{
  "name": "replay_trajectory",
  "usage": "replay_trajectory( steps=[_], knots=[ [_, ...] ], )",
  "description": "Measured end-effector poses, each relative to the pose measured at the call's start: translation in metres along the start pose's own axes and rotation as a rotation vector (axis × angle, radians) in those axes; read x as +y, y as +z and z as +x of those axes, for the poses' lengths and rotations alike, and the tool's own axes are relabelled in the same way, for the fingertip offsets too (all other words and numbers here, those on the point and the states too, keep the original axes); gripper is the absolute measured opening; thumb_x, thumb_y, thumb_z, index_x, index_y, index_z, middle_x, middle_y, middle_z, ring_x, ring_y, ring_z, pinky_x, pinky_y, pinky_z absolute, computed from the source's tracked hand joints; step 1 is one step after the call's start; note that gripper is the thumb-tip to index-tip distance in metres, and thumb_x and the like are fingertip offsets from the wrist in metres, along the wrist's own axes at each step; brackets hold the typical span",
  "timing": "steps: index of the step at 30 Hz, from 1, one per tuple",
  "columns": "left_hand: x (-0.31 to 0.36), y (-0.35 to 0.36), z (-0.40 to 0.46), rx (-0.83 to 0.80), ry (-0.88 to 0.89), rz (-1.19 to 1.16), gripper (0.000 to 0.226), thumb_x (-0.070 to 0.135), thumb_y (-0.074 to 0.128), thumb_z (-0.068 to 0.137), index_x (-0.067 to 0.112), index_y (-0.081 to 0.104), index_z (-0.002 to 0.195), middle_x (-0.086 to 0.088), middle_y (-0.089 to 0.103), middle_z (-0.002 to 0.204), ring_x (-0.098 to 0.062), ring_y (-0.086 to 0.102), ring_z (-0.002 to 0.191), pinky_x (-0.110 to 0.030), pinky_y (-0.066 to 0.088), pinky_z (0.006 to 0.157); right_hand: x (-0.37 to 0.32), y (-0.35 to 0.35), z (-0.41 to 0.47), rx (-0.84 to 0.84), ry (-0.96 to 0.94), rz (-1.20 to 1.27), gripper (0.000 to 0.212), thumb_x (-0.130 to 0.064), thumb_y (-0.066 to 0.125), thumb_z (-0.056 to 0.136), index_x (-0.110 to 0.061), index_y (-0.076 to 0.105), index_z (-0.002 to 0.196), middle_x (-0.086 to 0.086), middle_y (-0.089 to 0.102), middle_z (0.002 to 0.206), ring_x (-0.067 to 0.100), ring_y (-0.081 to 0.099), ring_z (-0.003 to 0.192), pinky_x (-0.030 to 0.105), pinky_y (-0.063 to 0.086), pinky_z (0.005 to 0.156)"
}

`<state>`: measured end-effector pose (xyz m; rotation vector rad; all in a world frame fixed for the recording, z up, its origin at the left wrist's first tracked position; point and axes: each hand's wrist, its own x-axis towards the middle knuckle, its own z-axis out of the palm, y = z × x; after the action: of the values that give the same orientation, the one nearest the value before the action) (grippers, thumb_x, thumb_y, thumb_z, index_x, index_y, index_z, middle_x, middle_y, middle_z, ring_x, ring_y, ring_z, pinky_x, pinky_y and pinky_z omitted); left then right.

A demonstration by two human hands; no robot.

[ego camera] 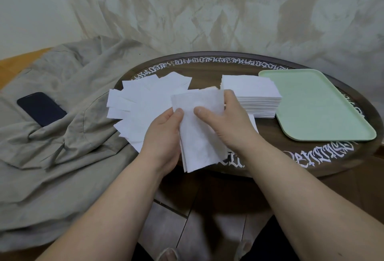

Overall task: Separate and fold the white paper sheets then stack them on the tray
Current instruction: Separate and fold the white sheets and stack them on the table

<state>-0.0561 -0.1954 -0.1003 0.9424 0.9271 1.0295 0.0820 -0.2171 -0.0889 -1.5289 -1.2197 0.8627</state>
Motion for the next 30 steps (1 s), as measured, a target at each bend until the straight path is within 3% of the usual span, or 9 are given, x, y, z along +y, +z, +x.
replay_trajectory(
  steps=[2,5,7,9,13,18,22,25,30],
  knots=[
    [0.005,0.001,0.001,0.018,-0.039,-0.167,0.033,0.020,0.034,0.106,0.006,0.062,0.118,-0.013,0.073,0.111,-0.028,0.071,0.101,-0.043,0.056,0.087,0.002,-0.004,-0.002,-0.170,0.112,0.091,0.044,-0.025,0.074,0.082,-0.025,0.051,0.119,-0.011,0.063,0.113,0.002,0.061,0.097,0.023,0.049,0.076],
    [0.011,-0.001,0.005,0.089,-0.023,-0.259,0.029,0.022,0.041,0.104,0.007,0.063,0.115,-0.008,0.073,0.110,-0.025,0.070,0.101,-0.041,0.055,0.087,0.011,-0.015,-0.005,-0.409,0.231,-0.038,0.024,-0.010,0.073,0.079,-0.016,0.068,0.102,0.000,0.073,0.103,0.019,0.069,0.096,0.035,0.056,0.085],
    [0.015,-0.005,0.008,0.173,0.030,-0.099,0.014,0.015,0.053,0.099,0.014,0.067,0.096,0.002,0.073,0.089,-0.013,0.068,0.081,-0.027,0.054,0.069,0.010,-0.027,-0.004,-0.357,0.257,-0.037,0.018,-0.003,0.070,0.079,-0.011,0.070,0.095,0.006,0.074,0.101,0.025,0.070,0.094,0.038,0.058,0.083],
    [0.016,-0.009,0.011,0.219,0.052,0.100,0.013,0.008,0.061,0.092,0.018,0.067,0.085,0.003,0.067,0.079,-0.009,0.058,0.068,-0.018,0.046,0.054,0.006,-0.044,-0.002,-0.217,0.276,0.090,0.017,0.000,0.067,0.082,-0.010,0.068,0.096,0.009,0.073,0.099,0.023,0.070,0.084,0.033,0.059,0.066],
    [0.002,0.003,0.016,0.154,-0.012,0.301,0.005,0.009,0.069,0.086,0.011,0.067,0.091,-0.004,0.065,0.088,-0.011,0.060,0.070,-0.018,0.048,0.053,0.005,-0.077,0.004,0.007,0.320,0.362,0.015,-0.003,0.064,0.088,-0.009,0.064,0.102,0.007,0.073,0.096,0.019,0.071,0.076,0.030,0.058,0.059],
    [-0.023,0.032,0.022,0.216,-0.078,0.219,0.008,0.004,0.066,0.088,0.011,0.063,0.087,-0.006,0.064,0.090,-0.012,0.066,0.071,-0.017,0.055,0.057,0.027,-0.094,0.007,0.034,0.362,0.270,0.048,0.010,0.062,0.083,-0.016,0.055,0.122,0.010,0.062,0.113,0.030,0.066,0.091,0.031,0.058,0.054],
    [-0.035,0.033,0.025,0.292,-0.052,0.392,0.011,0.004,0.066,0.087,0.014,0.063,0.083,-0.003,0.063,0.086,-0.013,0.064,0.067,-0.021,0.052,0.057,0.045,-0.099,0.014,0.159,0.332,0.131,0.068,0.012,0.064,0.074,-0.019,0.049,0.132,0.020,0.060,0.114,0.037,0.063,0.097,0.041,0.059,0.064],
    [-0.037,0.022,0.026,0.306,0.008,0.570,0.014,0.009,0.070,0.084,0.020,0.064,0.079,0.000,0.062,0.081,-0.019,0.061,0.071,-0.030,0.051,0.067,0.055,-0.095,0.013,0.102,0.305,-0.016,0.065,0.007,0.065,0.074,-0.019,0.051,0.131,0.015,0.068,0.095,0.029,0.066,0.087,0.043,0.056,0.083],
    [-0.039,0.008,0.024,0.256,0.052,0.760,0.015,0.016,0.073,0.079,0.027,0.063,0.079,0.005,0.065,0.072,-0.016,0.057,0.066,-0.037,0.051,0.079,0.066,-0.093,0.010,0.030,0.269,-0.177,0.059,-0.003,0.068,0.076,-0.021,0.056,0.130,0.009,0.068,0.099,0.025,0.066,0.092,0.040,0.053,0.088]
  ],
)
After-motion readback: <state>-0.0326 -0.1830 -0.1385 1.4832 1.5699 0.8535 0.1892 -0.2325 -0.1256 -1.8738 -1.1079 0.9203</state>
